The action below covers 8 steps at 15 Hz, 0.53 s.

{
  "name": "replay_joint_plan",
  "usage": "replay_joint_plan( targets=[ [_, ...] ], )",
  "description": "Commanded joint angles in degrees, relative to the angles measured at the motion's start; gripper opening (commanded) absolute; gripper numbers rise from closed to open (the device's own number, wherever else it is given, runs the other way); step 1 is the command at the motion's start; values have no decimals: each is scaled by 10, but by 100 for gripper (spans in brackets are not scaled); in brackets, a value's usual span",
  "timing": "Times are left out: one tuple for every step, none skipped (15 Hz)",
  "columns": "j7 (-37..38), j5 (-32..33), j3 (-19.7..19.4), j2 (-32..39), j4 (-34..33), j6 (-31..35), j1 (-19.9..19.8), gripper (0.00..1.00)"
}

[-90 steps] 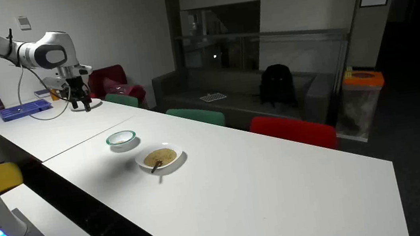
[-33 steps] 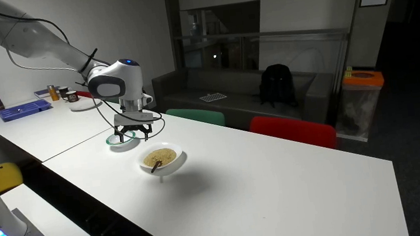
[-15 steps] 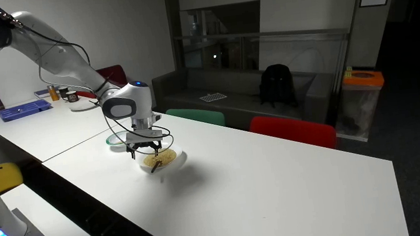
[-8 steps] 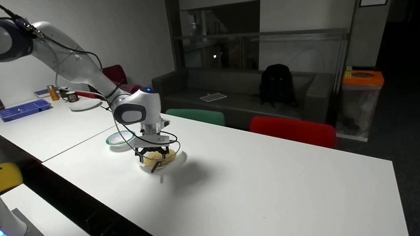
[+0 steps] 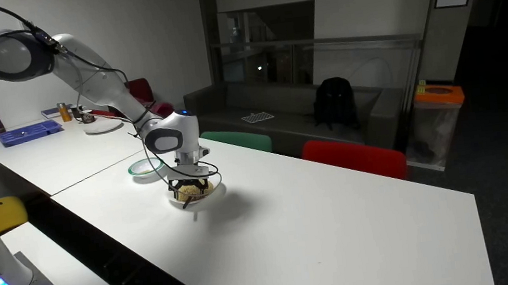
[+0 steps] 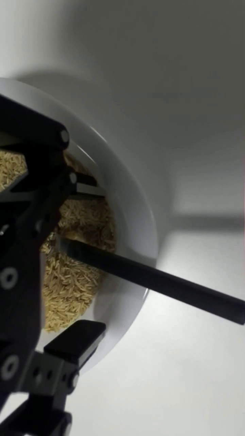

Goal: Scoop some contents from the white plate using the spoon and put it in the bowl.

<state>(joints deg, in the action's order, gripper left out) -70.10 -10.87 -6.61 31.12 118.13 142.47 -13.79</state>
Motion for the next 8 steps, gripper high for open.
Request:
replay_joint_plan(
  targets=[
    [21,23,18,7,-20,-12,-22,67],
    [22,25,19,6,-20,-12,-22,57],
    [24,28,19,7,-22,-12,-22,50],
    [26,31,18,8,-24,-14,-22,44],
    [27,33,19,9,-25,-14,-23,35],
    [28,35,19,12,-28,-15,-23,29],
    [29,37,19,14,-30,-17,-24,22],
    [31,38,19,16,-33,-18,-24,13]
  ],
)
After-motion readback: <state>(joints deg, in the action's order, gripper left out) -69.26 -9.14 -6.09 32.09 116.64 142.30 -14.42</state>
